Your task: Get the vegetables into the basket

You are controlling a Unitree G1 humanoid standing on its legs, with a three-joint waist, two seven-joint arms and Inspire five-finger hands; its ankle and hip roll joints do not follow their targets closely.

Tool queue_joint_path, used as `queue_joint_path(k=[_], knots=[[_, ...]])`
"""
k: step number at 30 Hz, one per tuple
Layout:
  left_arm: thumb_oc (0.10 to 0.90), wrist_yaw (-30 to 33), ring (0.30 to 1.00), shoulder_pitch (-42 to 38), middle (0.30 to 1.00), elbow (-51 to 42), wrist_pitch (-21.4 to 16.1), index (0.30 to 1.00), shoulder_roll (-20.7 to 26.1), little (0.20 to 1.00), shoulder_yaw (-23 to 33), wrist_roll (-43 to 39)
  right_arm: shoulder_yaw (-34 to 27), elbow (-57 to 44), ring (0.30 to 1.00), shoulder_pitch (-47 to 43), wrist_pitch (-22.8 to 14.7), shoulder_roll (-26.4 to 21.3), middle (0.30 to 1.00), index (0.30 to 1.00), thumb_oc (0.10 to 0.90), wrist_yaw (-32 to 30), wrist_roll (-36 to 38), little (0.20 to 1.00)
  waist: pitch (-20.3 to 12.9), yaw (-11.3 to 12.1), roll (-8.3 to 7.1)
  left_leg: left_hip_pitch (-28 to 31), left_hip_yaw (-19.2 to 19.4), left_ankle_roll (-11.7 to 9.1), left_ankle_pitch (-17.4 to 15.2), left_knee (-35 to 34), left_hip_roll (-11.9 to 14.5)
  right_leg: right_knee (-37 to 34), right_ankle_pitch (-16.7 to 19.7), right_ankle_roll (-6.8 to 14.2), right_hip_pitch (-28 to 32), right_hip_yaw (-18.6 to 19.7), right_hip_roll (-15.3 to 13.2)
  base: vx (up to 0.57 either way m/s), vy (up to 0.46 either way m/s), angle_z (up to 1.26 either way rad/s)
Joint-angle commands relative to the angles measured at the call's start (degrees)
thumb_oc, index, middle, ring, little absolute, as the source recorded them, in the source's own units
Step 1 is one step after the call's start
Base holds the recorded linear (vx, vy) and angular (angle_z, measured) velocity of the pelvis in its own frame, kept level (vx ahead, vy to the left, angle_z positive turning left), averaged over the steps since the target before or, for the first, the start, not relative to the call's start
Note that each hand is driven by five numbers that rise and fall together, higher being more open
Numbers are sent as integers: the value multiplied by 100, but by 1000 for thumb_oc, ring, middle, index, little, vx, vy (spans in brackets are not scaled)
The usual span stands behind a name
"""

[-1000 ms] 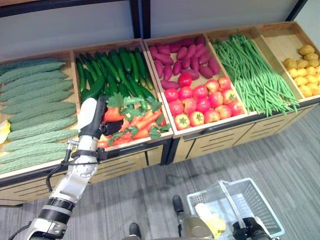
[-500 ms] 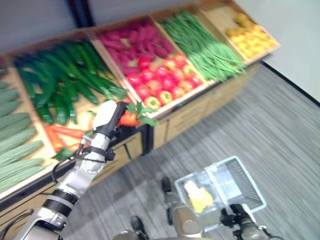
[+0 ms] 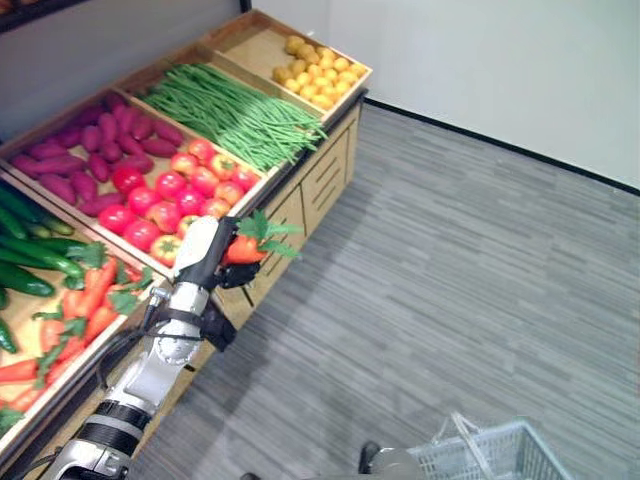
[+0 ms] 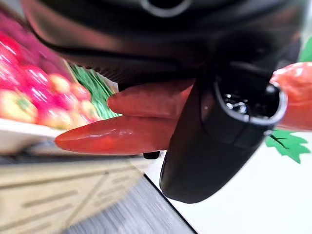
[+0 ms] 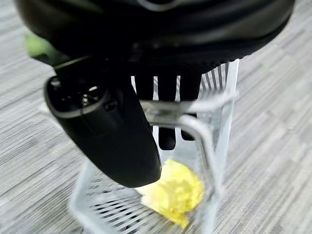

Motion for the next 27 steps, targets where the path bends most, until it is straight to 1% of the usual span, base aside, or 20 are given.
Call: queue_joint_path(k=[1, 5, 6, 10, 11, 12, 14, 15, 16, 17, 18, 19, 20, 21, 22, 23, 24, 25, 26, 27], knots=[[400, 280, 300, -783, 300, -561, -399, 300, 246, 300, 333, -116, -30, -51, 300, -417, -289, -218, 300, 300, 400, -264, 86, 300, 125, 74, -247, 29, -57, -314, -691, 235, -362, -535, 554, 463, 39, 191, -327, 52, -101, -8], [400, 271, 300, -805, 300, -527, -402, 300, 194, 300, 267, -175, -83, -20, 300, -388, -286, -267, 300, 300, 400, -269, 122, 300, 166, -11, -189, 38, -21, -388, -675, 357, -246, -498, 470, 387, 55, 260, -262, 31, -77, -3], [400, 277, 300, -836, 300, -511, -393, 300, 173, 300, 247, -208, -98, -20, 300, -387, -282, -278, 300, 300, 400, -285, 148, 300, 197, -44, -158, 1, 0, -438, -670, 498, -143, -461, 413, 336, 26, 315, -224, 41, -154, -1], [400, 308, 300, -925, 300, -486, -392, 300, 125, 300, 170, -250, -126, -68, 300, -366, -300, -326, 300, 300, 400, -307, 199, 300, 239, -116, -95, 16, 53, -511, -650, 655, 29, -300, 256, 222, -21, 409, -137, 45, -126, -5], [400, 306, 300, -976, 300, -476, -382, 300, 87, 300, 121, -292, -143, -92, 300, -350, -309, -355, 300, 300, 400, -309, 233, 300, 282, -136, -61, -50, 10, -567, -621, 933, 144, -182, 117, 128, -8, 502, -90, 72, -208, -13], [400, 315, 300, -1017, 300, -444, -378, 300, 58, 300, 89, -316, -158, -95, 300, -347, -312, -372, 300, 300, 400, -316, 257, 300, 320, -127, -42, -138, -53, -673, -546, 1199, 280, -132, 40, 51, 7, 542, -27, 108, -251, -12], [400, 336, 300, -1096, 300, -389, -350, 300, 6, 300, 16, -381, -168, -74, 300, -333, -320, -405, 300, 300, 400, -335, 322, 300, 397, -85, -55, -317, -276, -950, -99, 1932, 620, -65, -162, -135, 122, 687, 131, 126, -240, -10], [400, 345, 300, -1138, 300, -377, -361, 300, -10, 300, -21, -398, -191, -62, 300, -322, -323, -419, 300, 300, 400, -336, 352, 300, 455, -57, -49, -433, -438, -1019, 26, 2285, 797, -42, -249, -228, 176, 722, 222, 90, -167, -13], [400, 365, 300, -1141, 300, -379, -367, 300, -6, 300, -35, -401, -172, -92, 300, -332, -337, -454, 300, 300, 400, -331, 365, 300, 517, -15, -61, -569, -821, -1023, 101, 2522, 799, -26, -292, -284, 198, 837, 280, -20, -38, -28], [400, 403, 300, -1034, 300, -425, -328, 300, -19, 300, 29, -434, -79, -49, 300, -497, -318, -564, 300, 300, 400, -320, 366, 300, 578, 282, -74, -1080, -2212, -618, -155, 2335, -27, -9, -174, -287, 61, 1117, 246, -8, 79, -41], [400, 421, 300, -967, 300, -459, -325, 300, -47, 300, 61, -395, -44, 3, 300, -573, -322, -596, 300, 300, 400, -342, 361, 300, 591, 385, -83, -1347, -2911, -433, -456, 2038, -518, -14, -134, -200, 33, 1314, 221, 80, 137, -122], [400, 484, 300, -807, 300, -497, -350, 300, 7, 300, 206, -301, -8, -68, 300, -546, -361, -580, 300, 300, 400, -354, 271, 300, 603, 378, -131, -1433, -3278, -274, -583, 1550, -524, -31, -100, -93, 5, 1636, 257, 188, 117, -129], [400, 499, 300, -754, 300, -517, -382, 300, 15, 300, 229, -296, -4, -48, 300, -560, -365, -602, 300, 300, 400, -347, 270, 300, 591, 407, -148, -1434, -3383, -259, -582, 1288, -447, -25, -103, -36, -18, 1787, 262, 216, 150, -136], [400, 515, 300, -705, 300, -563, -408, 300, 41, 300, 244, -303, 1, -23, 300, -591, -367, -633, 300, 300, 400, -363, 261, 300, 590, 476, -132, -1471, -3659, -303, -390, 916, -371, -2, -110, 17, -39, 1953, 284, 108, 112, -73], [400, 515, 300, -706, 300, -565, -409, 300, 41, 300, 247, -303, 1, -22, 300, -594, -367, -633, 300, 300, 400, -363, 261, 300, 581, 480, -131, -1470, -3651, -303, -346, 871, -369, -9, -87, 13, -60, 1959, 288, 134, 158, -70], [400, 538, 300, -656, 300, -579, -412, 300, 91, 300, 277, -305, 45, -23, 300, -630, -376, -660, 300, 300, 400, -375, 247, 300, 590, 574, -105, -1509, -4130, -294, -233, 601, -422, 31, -128, 42, -64, 2166, 303, 89, 115, -92], [400, 551, 300, -669, 300, -570, -430, 300, 92, 300, 281, -328, 62, -16, 300, -683, -391, -670, 300, 300, 400, -386, 252, 300, 584, 586, -69, -1481, -4270, -317, -144, 370, -397, 54, -141, 35, -90, 2270, 328, 155, 213, -87], [400, 602, 300, -667, 300, -612, -440, 300, 115, 300, 264, -328, 106, -4, 300, -735, -400, -684, 300, 300, 400, -426, 250, 300, 587, 658, -45, -1448, -4648, -353, -11, 151, -426, 106, -185, 57, -99, 2496, 359, 115, 195, -148], [400, 647, 300, -717, 300, -599, -460, 300, 143, 300, 241, -327, 116, 12, 300, -764, -406, -697, 300, 300, 400, -428, 249, 300, 565, 653, -18, -1456, -4715, -371, 2, 94, -462, 131, -214, 81, -115, 2598, 316, 185, 359, -143], [400, 613, 300, -782, 300, -670, -479, 300, 153, 300, 168, -374, 44, 53, 300, -691, -389, -692, 300, 300, 400, -428, 241, 300, 503, 502, 0, -1351, -4383, -339, -101, 54, -494, 178, -242, 172, -114, 2691, 223, 130, 267, -142]])
